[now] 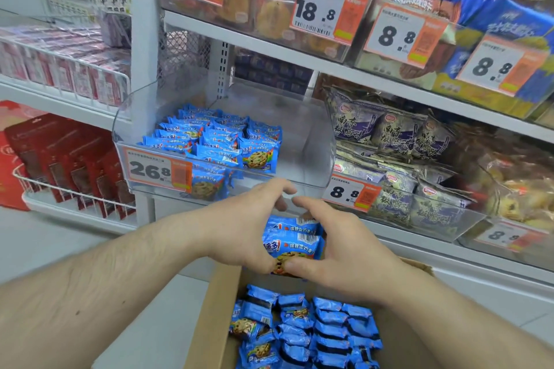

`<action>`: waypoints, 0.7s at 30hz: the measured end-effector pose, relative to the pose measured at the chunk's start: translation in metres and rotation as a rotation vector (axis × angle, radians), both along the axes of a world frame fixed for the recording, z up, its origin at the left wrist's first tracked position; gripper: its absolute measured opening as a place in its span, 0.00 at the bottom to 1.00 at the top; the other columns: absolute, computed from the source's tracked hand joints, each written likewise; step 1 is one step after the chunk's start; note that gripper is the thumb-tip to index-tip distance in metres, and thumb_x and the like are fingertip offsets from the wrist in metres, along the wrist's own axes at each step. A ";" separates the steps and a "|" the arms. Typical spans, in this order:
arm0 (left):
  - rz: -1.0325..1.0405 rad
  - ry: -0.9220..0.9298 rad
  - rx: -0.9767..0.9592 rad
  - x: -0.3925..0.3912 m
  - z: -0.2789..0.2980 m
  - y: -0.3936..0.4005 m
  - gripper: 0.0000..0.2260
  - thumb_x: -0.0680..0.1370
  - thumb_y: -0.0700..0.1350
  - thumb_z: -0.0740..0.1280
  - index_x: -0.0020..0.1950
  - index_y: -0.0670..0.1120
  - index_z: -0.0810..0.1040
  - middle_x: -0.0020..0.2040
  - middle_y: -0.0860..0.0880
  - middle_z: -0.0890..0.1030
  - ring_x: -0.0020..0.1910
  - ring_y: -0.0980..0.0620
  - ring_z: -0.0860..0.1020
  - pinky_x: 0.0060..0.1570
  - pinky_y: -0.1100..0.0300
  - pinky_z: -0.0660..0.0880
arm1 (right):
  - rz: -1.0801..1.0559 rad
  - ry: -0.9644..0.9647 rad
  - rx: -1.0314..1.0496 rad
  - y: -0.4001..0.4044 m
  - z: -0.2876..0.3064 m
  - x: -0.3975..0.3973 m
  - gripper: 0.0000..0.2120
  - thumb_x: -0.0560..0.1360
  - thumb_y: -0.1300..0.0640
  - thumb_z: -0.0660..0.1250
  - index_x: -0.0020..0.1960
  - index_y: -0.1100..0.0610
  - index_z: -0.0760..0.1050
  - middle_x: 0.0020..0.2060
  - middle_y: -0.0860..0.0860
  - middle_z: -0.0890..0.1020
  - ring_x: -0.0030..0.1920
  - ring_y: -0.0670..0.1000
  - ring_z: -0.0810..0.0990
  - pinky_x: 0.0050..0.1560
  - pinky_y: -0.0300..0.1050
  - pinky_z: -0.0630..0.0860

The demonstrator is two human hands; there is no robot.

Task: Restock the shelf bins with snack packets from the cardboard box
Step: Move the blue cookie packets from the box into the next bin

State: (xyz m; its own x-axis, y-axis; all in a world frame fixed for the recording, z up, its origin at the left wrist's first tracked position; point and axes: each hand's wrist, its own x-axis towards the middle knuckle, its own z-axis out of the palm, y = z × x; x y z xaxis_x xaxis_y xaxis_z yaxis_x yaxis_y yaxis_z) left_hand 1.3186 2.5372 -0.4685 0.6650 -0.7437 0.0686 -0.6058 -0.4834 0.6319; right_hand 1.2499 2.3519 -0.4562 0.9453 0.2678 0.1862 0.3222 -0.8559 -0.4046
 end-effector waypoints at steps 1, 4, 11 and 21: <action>-0.001 -0.014 -0.030 0.002 0.001 0.003 0.44 0.64 0.47 0.78 0.71 0.58 0.53 0.60 0.60 0.67 0.50 0.63 0.74 0.48 0.72 0.71 | 0.006 -0.014 -0.005 0.002 0.004 0.001 0.36 0.65 0.46 0.77 0.70 0.46 0.69 0.53 0.37 0.76 0.55 0.38 0.75 0.57 0.34 0.71; 0.031 -0.041 -0.166 0.008 0.002 0.010 0.45 0.65 0.46 0.79 0.71 0.61 0.53 0.55 0.61 0.69 0.45 0.64 0.77 0.44 0.71 0.72 | 0.002 -0.057 -0.092 0.008 0.016 0.009 0.26 0.66 0.44 0.75 0.62 0.45 0.75 0.51 0.40 0.81 0.52 0.42 0.78 0.54 0.39 0.73; 0.288 -0.025 -0.584 0.026 0.002 0.021 0.31 0.64 0.46 0.73 0.61 0.63 0.63 0.53 0.57 0.74 0.52 0.59 0.79 0.54 0.63 0.74 | -0.189 -0.172 -0.104 0.019 0.047 0.034 0.21 0.66 0.44 0.76 0.56 0.48 0.77 0.48 0.47 0.82 0.49 0.50 0.79 0.49 0.44 0.73; 0.712 -0.249 -0.466 0.058 -0.017 0.036 0.16 0.65 0.45 0.65 0.52 0.53 0.75 0.38 0.58 0.77 0.37 0.60 0.74 0.53 0.52 0.73 | -0.421 0.040 -0.390 0.037 0.044 0.160 0.21 0.66 0.54 0.74 0.57 0.54 0.74 0.53 0.54 0.81 0.51 0.57 0.79 0.44 0.43 0.73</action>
State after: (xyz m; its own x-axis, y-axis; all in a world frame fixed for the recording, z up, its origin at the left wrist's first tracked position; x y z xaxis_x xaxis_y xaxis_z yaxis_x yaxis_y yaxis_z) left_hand 1.3763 2.5730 -0.4852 0.8849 -0.0193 0.4654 -0.4053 -0.5244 0.7488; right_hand 1.4094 2.3890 -0.4120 0.9896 -0.0914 0.1107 -0.0877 -0.9954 -0.0382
